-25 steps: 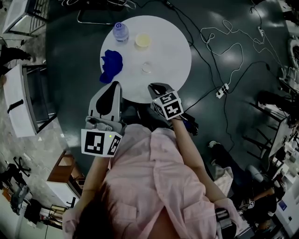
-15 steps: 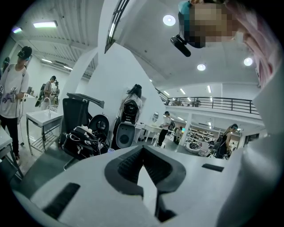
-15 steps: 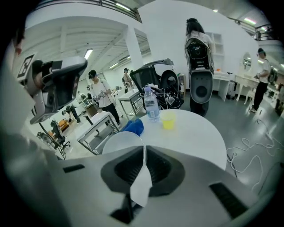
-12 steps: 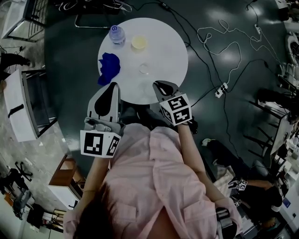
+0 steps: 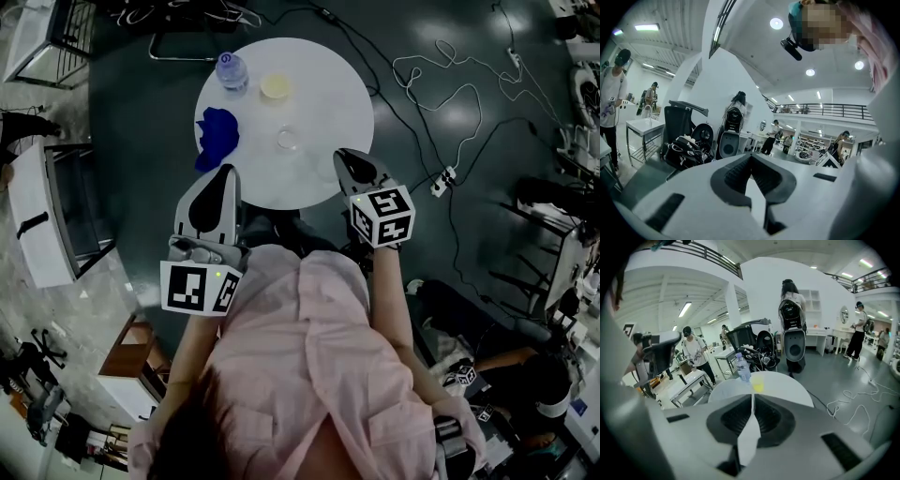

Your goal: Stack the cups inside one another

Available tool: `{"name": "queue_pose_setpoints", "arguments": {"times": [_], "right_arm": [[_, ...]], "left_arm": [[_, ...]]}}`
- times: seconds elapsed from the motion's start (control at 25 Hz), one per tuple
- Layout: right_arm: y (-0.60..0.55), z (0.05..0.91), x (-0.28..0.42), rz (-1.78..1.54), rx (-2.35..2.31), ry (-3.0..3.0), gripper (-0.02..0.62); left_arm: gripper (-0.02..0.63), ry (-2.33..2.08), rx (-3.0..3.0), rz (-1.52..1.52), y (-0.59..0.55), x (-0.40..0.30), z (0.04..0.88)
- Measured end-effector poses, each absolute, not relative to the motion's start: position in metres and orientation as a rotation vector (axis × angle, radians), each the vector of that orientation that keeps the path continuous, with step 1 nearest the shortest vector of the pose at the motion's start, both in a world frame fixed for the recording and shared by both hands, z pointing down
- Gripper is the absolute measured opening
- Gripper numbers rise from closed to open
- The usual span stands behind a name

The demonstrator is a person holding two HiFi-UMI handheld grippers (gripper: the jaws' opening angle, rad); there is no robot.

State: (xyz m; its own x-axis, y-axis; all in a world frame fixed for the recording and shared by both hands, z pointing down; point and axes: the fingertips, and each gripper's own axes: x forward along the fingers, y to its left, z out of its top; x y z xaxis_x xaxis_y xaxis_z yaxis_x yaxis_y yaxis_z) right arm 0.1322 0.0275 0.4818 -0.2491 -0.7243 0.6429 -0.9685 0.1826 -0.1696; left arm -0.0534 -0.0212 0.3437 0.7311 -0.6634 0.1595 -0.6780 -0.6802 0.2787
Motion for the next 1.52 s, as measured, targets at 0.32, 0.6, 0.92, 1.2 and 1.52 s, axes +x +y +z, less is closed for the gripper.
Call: {"name": "queue_pose_setpoints", "arguments": {"times": [0.32,0.6,0.92,1.2,1.52], "right_arm": [[0.024,0.469,0.161,0.750,1.647,-2.024,0.038],[0.013,0.468,0.163,0.725,1.624,-2.038,0.038],[-0.013,0.464,0.153,0.692,1.562,-2.094,0.037],[-0.031,0.471,0.135,0.691,1.454,-2.124,0.037],[-0.039,0.488,0.123,0.727,1.358,-2.108,0.037]], "left_arm": [[0.015,-1.056,2.620,0.054,-0.016,-0.055,0.339],[0.015,-1.086,2.617,0.043,-0.016,-0.059,0.336],[0.015,-1.118,2.616,0.033,-0.022,-0.061,0.334],[0.015,-1.151,2.606,0.021,-0.030,-0.066,0.330],[0.015,-1.160,2.602,0.017,-0.043,-0.066,0.331]]}}
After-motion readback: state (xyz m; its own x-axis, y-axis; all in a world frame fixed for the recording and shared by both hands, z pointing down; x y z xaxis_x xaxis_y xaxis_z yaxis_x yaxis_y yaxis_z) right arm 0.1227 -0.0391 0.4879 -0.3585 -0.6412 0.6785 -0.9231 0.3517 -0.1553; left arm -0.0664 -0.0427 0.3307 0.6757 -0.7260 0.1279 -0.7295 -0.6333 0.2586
